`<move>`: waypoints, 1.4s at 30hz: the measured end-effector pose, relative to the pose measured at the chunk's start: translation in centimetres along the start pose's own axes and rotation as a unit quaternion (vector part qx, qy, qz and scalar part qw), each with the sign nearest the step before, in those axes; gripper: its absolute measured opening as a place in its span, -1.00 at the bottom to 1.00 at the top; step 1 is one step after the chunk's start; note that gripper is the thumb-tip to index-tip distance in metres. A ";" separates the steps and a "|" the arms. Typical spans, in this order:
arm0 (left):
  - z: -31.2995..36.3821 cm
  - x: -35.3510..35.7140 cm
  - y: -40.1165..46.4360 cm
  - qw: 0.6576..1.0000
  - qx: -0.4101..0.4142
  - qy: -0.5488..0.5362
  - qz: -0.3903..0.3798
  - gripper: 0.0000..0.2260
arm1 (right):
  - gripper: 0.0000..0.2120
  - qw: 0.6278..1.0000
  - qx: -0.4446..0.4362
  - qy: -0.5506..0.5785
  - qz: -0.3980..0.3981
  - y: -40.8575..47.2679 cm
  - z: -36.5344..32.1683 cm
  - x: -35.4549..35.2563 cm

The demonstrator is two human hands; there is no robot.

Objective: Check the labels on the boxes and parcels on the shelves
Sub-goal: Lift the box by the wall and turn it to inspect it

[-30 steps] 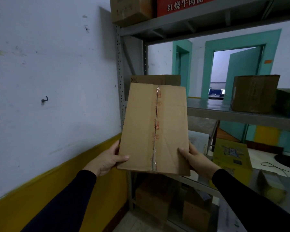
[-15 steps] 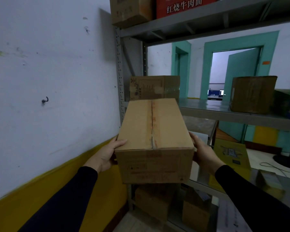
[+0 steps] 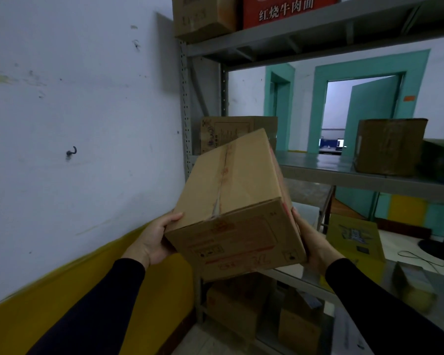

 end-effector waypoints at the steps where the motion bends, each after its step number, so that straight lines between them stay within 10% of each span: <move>1: 0.2 0.2 0.0 0.999 0.004 0.035 0.002 -0.69 | -0.32 1.000 -0.008 0.016 0.001 0.0 0.0 0.0; 9: 0.5 7.3 1.7 0.965 0.034 0.256 -0.038 -0.12 | -0.38 0.989 -0.126 -0.075 0.024 0.5 -0.8 2.7; 13: -0.2 7.1 2.2 0.980 0.053 0.189 -0.026 -0.27 | -0.71 0.979 -0.168 -0.116 0.013 -0.5 -1.7 3.8; 28: -1.0 5.4 2.4 0.989 0.047 0.137 0.013 -0.54 | -0.62 0.975 -0.146 -0.166 0.007 -0.4 -2.1 5.4; 36: 1.4 2.3 2.0 0.935 0.101 0.332 0.078 -0.36 | -0.52 0.995 -0.095 -0.030 0.008 -0.1 -2.9 3.1; 39: 1.4 -1.6 2.2 0.967 0.002 0.239 0.089 -0.13 | -0.53 0.997 -0.068 0.027 -0.014 -0.2 -2.9 2.3; 42: 1.3 -1.8 1.3 0.995 -0.024 0.084 0.039 -0.39 | -0.53 0.997 -0.073 -0.002 -0.013 -0.5 -3.0 2.5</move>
Point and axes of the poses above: each hand's wrist, its own y-axis towards the middle knuckle, its own x-axis out of the palm, z = x × y, the point moved 3 cm from there along y, towards the middle knuckle, and after that the axes turned 3 degrees about y, right-handed, at the moved point
